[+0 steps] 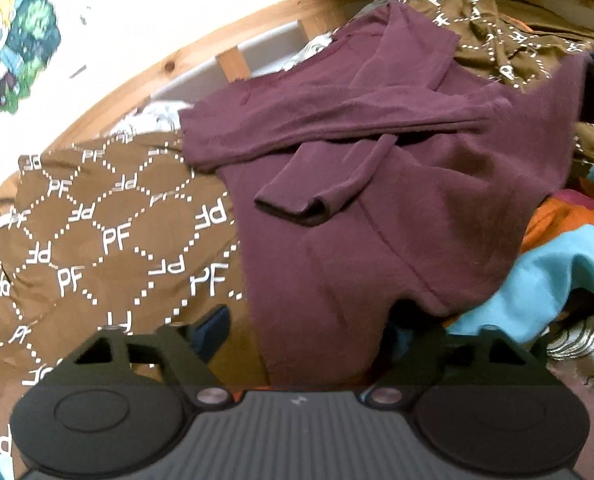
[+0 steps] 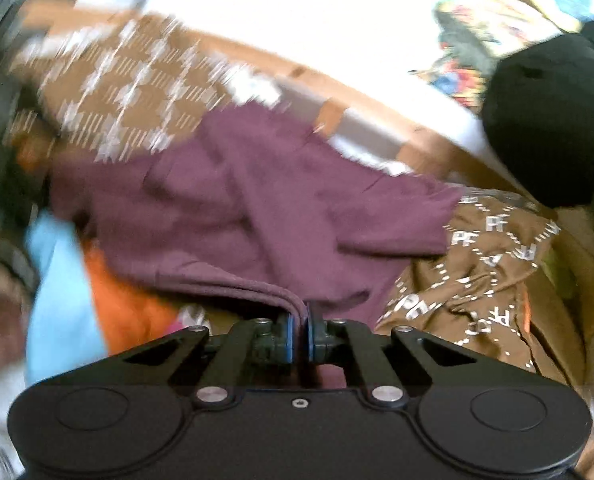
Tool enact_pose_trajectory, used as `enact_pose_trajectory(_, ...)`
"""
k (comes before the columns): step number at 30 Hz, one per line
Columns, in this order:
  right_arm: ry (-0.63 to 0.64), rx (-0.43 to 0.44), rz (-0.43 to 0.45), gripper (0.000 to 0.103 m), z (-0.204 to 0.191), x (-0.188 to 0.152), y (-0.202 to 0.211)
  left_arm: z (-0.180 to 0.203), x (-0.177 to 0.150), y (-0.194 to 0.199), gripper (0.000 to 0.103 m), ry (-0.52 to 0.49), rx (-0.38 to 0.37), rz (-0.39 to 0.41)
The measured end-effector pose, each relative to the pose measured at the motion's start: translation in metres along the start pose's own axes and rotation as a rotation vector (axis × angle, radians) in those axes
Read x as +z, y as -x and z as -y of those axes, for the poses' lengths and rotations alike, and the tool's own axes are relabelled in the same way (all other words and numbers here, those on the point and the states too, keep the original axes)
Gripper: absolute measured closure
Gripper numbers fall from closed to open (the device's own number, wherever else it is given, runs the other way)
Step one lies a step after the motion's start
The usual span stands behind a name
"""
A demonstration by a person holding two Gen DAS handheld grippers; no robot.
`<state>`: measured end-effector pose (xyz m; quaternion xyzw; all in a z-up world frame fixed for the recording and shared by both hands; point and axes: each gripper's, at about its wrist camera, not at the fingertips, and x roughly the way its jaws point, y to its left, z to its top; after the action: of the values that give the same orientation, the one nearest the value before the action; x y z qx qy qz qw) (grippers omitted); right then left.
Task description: Fold small clothes
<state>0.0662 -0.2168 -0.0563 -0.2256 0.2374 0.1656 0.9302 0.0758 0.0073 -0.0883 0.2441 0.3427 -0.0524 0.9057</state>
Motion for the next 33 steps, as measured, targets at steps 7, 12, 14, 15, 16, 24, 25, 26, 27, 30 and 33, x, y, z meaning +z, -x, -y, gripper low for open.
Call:
enact_pose_trajectory(7, -0.213, -0.004, 0.039, 0.097, 0.038, 0.005, 0.005, 0.014, -0.003, 0.01, 0.08, -0.067, 0.103, 0.074)
enact_pose_trajectory(12, -0.211, -0.014, 0.049, 0.097, 0.037, 0.004, 0.007, -0.01, 0.003, 0.013, 0.098, 0.026, 0.099, 0.088)
enact_pose_trajectory(14, -0.211, -0.01, 0.054, 0.097, 0.035, 0.004, 0.007, -0.021, 0.007, 0.018, 0.099, 0.073, 0.078, 0.101)
enact_pose_trajectory(15, -0.209, -0.011, 0.054, 0.097, 0.035, 0.004, 0.007, -0.024, 0.007, 0.022, 0.099, 0.09, 0.072, 0.108)
enact_pose_trajectory(16, -0.206, -0.016, 0.054, 0.097, 0.034, 0.004, 0.008, -0.028, 0.009, 0.026, 0.099, 0.104, 0.066, 0.116)
enact_pose_trajectory(24, -0.196, -0.05, 0.09, 0.098, 0.032, 0.007, 0.046, -0.043, 0.008, 0.083, 0.1, 0.146, 0.01, 0.194)
enact_pose_trajectory(25, -0.211, -0.049, 0.089, 0.098, 0.032, 0.006, 0.054, -0.044, 0.007, 0.092, 0.1, 0.152, -0.005, 0.201)
enact_pose_trajectory(26, -0.218, -0.054, 0.087, 0.098, 0.03, 0.006, 0.064, -0.045, 0.004, 0.101, 0.1, 0.155, -0.022, 0.205)
enact_pose_trajectory(27, -0.225, -0.06, 0.086, 0.098, 0.029, 0.005, 0.072, -0.045, 0.002, 0.108, 0.1, 0.151, -0.035, 0.208)
enact_pose_trajectory(30, -0.265, -0.061, 0.065, 0.098, 0.027, 0.005, 0.102, -0.041, -0.009, 0.133, 0.1, 0.13, -0.083, 0.205)
enact_pose_trajectory(33, -0.296, -0.046, 0.019, 0.098, 0.024, 0.002, 0.131, -0.04, -0.021, 0.158, 0.1, 0.137, -0.156, 0.18)
